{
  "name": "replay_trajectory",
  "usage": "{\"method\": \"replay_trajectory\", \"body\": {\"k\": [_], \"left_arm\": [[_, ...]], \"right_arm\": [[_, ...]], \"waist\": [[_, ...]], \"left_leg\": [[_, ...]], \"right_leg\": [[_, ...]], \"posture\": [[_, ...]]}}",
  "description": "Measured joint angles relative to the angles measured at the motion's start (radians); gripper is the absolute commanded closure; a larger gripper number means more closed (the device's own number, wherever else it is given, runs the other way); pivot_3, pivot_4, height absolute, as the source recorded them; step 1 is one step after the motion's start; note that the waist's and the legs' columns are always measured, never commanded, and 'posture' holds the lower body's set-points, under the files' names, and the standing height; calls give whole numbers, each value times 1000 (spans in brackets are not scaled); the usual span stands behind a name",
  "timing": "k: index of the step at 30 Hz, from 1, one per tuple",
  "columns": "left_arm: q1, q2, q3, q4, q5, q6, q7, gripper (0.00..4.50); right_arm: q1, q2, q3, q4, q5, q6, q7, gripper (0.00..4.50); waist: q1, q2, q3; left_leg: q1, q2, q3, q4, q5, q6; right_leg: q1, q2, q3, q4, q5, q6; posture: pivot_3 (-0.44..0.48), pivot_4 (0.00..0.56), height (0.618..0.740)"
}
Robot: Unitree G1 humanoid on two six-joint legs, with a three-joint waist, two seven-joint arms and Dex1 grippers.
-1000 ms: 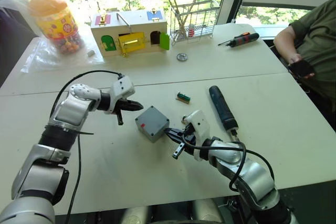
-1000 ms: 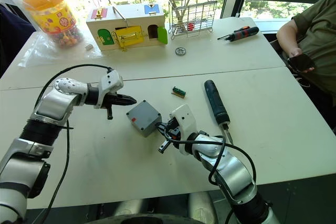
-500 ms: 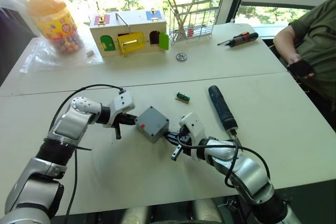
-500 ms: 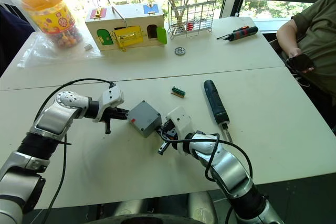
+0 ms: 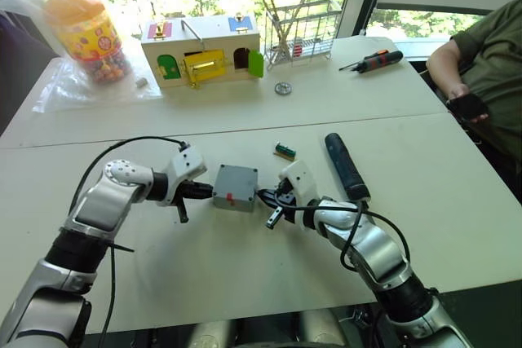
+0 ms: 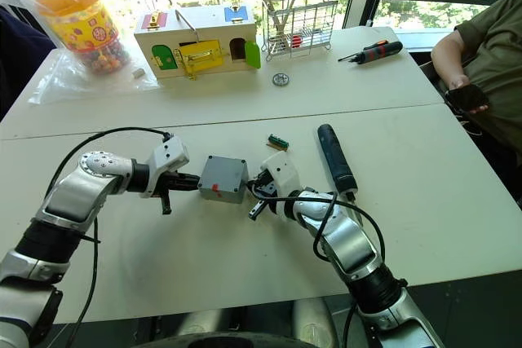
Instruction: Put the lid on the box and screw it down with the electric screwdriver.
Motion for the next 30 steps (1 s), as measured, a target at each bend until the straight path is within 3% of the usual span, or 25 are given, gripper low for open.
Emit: {"method": "replay_trajectory", "body": {"k": [22, 27, 30], "left_arm": [[5, 4, -1, -16, -23, 1, -1, 4500], [-47, 87, 106, -23, -113, 45, -44, 4500], [-94, 125, 165, -113, -200, 118, -71, 4500]], "right_arm": [[-19, 18, -30, 41, -20, -25, 5, 4461], [13, -50, -113, -136, 21, 52, 26, 4461], [32, -96, -197, -247, 65, 125, 35, 4461]], "waist": [[-1, 1, 0], [-1, 1, 0], [1, 1, 1]], "left_leg": [[0, 0, 0, 0, 0, -1], [-13, 0, -1, 3, 3, -5], [-13, 0, -1, 3, 3, -5]], "right_leg": [[0, 0, 0, 0, 0, 0], [-10, 0, 0, 2, 1, 0], [-9, -1, 0, 2, 0, 0]], "posture": [[0, 150, 740], [0, 150, 740], [0, 150, 740]]}}
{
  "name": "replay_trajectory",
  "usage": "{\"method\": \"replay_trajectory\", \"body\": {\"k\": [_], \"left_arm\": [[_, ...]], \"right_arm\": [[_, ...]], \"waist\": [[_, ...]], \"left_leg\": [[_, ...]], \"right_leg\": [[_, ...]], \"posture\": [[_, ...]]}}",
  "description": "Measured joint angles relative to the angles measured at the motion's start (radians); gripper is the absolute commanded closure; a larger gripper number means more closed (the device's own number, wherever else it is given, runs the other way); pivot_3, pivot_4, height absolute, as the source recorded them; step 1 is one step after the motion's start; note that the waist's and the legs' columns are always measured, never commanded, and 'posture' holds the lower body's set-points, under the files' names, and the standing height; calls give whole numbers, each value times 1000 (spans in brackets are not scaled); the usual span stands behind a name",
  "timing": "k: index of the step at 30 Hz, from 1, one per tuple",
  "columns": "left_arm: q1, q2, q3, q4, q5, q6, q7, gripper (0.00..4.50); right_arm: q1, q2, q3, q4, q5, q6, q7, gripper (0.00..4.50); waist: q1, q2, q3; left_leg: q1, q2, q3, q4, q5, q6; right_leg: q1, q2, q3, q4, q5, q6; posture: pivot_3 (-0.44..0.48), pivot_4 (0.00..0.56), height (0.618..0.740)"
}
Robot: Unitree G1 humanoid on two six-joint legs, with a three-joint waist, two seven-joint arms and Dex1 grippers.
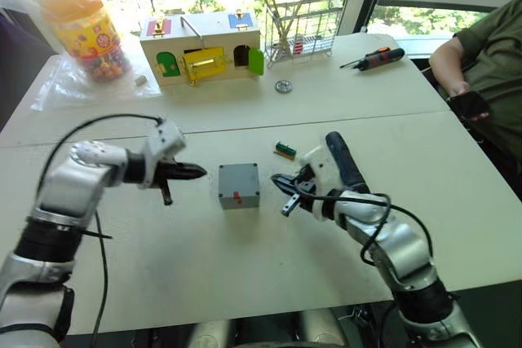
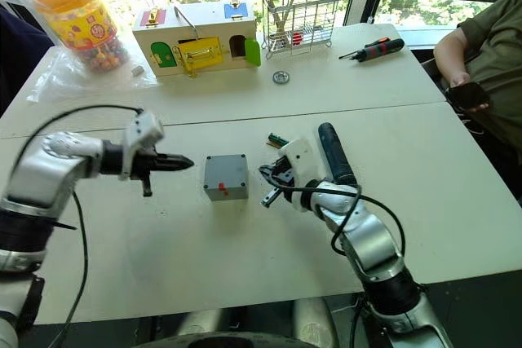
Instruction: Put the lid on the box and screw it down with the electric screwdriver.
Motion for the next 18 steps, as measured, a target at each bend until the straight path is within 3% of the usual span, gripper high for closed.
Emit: {"method": "replay_trajectory", "body": {"k": [1, 4, 9, 12, 18], "left_arm": [[-6, 5, 2, -36, -25, 21, -6, 4500], [-10, 1, -23, -145, -67, 54, -14, 4500], [-1, -54, -123, -189, -53, 21, 22, 4500], [10, -66, -180, -186, -15, -32, 39, 4500], [19, -65, -218, -166, 27, -97, 44, 4500]], "right_arm": [[10, -15, -25, -33, 15, 21, 5, 4461], [39, -46, -117, -117, 65, 83, 11, 3584], [122, -91, -147, -111, 87, 98, 15, 1102], [123, -89, -144, -88, 88, 90, 10, 44], [113, -69, -126, -23, 89, 51, 6, 44]], "waist": [[0, 0, 0], [-2, 0, 0], [-1, 0, 0], [-3, 0, 0], [0, 0, 0]], "left_leg": [[0, 0, 0, 0, 0, 0], [0, 0, 0, 0, -1, 1], [0, 1, 0, 0, -1, 2], [0, 1, 1, 0, 0, 1], [0, 0, 1, 0, 0, 0]], "right_leg": [[0, 0, 0, 0, 0, 0], [0, 0, 1, 0, 0, 0], [0, 0, 1, 1, 0, 0], [0, 0, 1, 1, 0, 0], [0, 0, 1, 0, 0, 0]], "posture": [[0, 150, 740], [0, 150, 740], [0, 150, 740], [0, 150, 740], [0, 150, 740]]}}
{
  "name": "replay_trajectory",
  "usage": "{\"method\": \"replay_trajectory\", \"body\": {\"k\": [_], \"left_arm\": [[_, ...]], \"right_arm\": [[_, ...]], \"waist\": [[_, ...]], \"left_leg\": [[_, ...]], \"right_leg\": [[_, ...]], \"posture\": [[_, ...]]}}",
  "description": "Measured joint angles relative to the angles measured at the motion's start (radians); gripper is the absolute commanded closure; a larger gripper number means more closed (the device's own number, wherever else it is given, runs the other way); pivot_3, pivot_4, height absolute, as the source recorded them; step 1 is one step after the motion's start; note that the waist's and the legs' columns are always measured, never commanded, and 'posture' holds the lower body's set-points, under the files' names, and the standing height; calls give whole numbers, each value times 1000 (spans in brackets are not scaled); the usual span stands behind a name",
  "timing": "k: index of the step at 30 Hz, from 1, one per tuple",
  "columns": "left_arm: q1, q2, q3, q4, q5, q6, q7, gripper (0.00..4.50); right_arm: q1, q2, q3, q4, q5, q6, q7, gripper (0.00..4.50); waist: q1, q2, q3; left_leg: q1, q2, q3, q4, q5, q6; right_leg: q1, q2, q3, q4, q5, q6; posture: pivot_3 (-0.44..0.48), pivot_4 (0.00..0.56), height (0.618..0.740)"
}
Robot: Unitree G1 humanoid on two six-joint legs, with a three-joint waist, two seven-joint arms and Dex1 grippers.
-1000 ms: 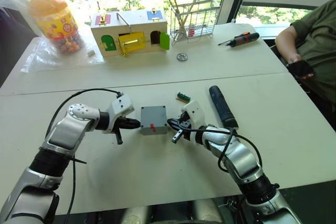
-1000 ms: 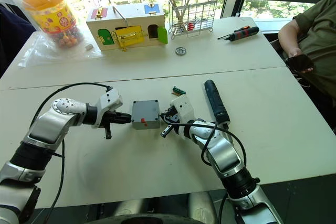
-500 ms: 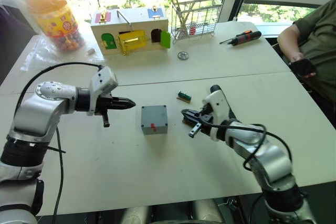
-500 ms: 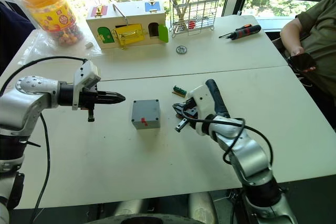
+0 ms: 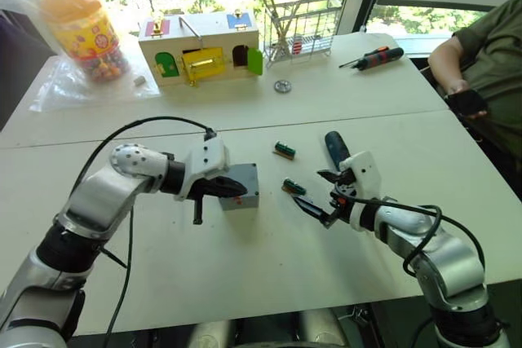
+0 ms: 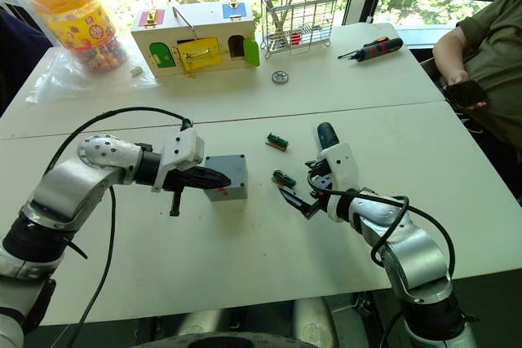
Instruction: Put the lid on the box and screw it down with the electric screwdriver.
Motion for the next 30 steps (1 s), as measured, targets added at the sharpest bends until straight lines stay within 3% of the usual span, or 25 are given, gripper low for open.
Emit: {"method": "replay_trajectory", "body": {"k": [3, 6, 18, 21, 25, 30], "left_arm": [[0, 1, 0, 2, 0, -1, 2, 4500], [0, 4, 1, 2, 0, 1, 6, 4500], [12, 20, 10, -1, -1, 5, 17, 4500], [12, 20, 10, -1, -1, 5, 18, 4500], [14, 20, 10, -1, -1, 4, 21, 4500], [15, 20, 10, -1, -1, 4, 26, 4500]], "right_arm": [[-12, 5, 21, 31, -2, -24, 0, 684], [-28, 4, 46, 73, -16, -61, -1, 1748], [-37, 6, 86, 132, -48, -121, -7, 1748], [-37, 13, 88, 143, -51, -126, -11, 2547], [-37, 14, 89, 143, -55, -133, -11, 4457], [-37, 17, 88, 145, -61, -146, -13, 4457]], "waist": [[0, 0, 0], [-1, 0, 0], [-1, 0, 0], [-1, 0, 0], [-1, 0, 0], [-1, 0, 0]], "left_leg": [[0, 0, 0, 0, 0, 0], [0, 0, 0, 0, 0, -1], [0, 0, 0, 0, 0, -1], [0, 0, 0, 0, 1, -1], [0, 0, 0, 0, 1, -1], [0, 0, 0, 0, 1, -1]], "right_leg": [[0, 0, 0, 0, 0, 0], [0, 0, 0, 0, 0, 0], [0, 0, 0, 0, 0, 0], [0, 0, 0, 0, 0, 0], [0, 0, 0, 0, 0, 0], [0, 0, 0, 0, 0, 0]], "posture": [[0, 150, 740], [0, 150, 740], [0, 150, 740], [0, 150, 740], [0, 150, 740], [0, 150, 740]]}}
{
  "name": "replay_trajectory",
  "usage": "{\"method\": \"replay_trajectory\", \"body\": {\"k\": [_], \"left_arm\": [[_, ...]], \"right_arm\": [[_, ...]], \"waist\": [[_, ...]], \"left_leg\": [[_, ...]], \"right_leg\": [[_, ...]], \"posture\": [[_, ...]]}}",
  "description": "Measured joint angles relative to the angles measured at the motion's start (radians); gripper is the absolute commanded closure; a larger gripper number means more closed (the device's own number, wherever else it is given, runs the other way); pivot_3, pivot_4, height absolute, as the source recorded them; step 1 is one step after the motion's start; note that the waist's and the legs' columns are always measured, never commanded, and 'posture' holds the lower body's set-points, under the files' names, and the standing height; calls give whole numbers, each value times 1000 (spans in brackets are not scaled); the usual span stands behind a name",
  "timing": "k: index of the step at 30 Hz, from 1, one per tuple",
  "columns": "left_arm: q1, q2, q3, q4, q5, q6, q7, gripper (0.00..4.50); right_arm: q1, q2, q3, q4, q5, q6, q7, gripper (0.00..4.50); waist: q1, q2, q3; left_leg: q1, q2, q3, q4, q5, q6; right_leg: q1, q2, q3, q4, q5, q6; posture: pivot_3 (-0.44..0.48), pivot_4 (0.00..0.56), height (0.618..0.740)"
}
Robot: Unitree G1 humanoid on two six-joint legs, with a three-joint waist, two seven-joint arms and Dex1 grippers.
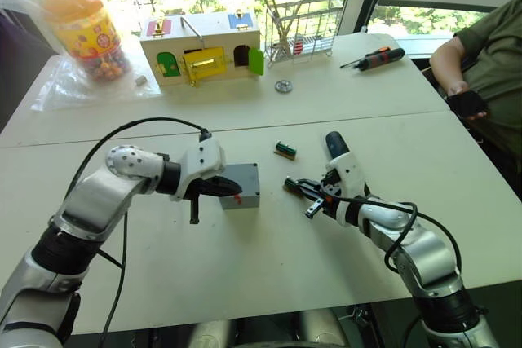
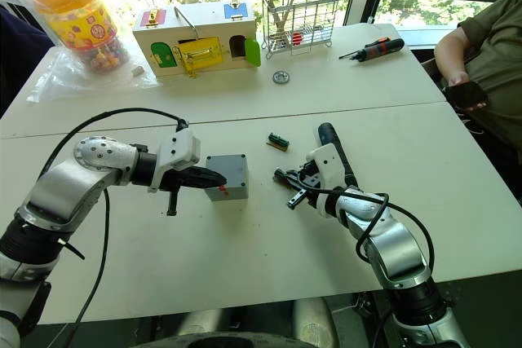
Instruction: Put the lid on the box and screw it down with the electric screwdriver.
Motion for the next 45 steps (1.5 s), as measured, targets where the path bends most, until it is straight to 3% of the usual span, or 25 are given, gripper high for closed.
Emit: {"method": "replay_trajectory", "body": {"k": [16, 22, 31, 45], "left_arm": [[-31, 10, 51, 95, -12, -2, -2, 4500], [-44, 26, 83, 145, -22, 2, 0, 4500], [63, 70, 154, 68, -46, 60, 44, 4500], [98, 71, 185, 23, -71, 89, 98, 4500]], "right_arm": [[-12, 4, -57, -98, 47, 72, -11, 4457], [-158, 24, -77, -126, 83, 131, -23, 4457], [-279, 128, 63, 80, 71, 28, 14, 4457], [-286, 146, 105, 145, 56, -39, 54, 4457]], "waist": [[0, 0, 0], [-6, 0, 0], [-1, 0, 0], [-5, 0, 0]], "left_leg": [[0, 0, 0, 0, 0, 0], [0, 0, 0, 0, 0, 0], [0, 0, 0, 1, 0, 0], [0, 0, 0, 0, 0, -1]], "right_leg": [[0, 0, 0, 0, 0, 0], [-1, 0, 0, 1, 0, 0], [-1, -1, 0, 1, 0, 0], [-2, 0, 0, 1, 0, 0]], "posture": [[0, 150, 740], [0, 150, 740], [0, 150, 740], [0, 150, 740]]}}
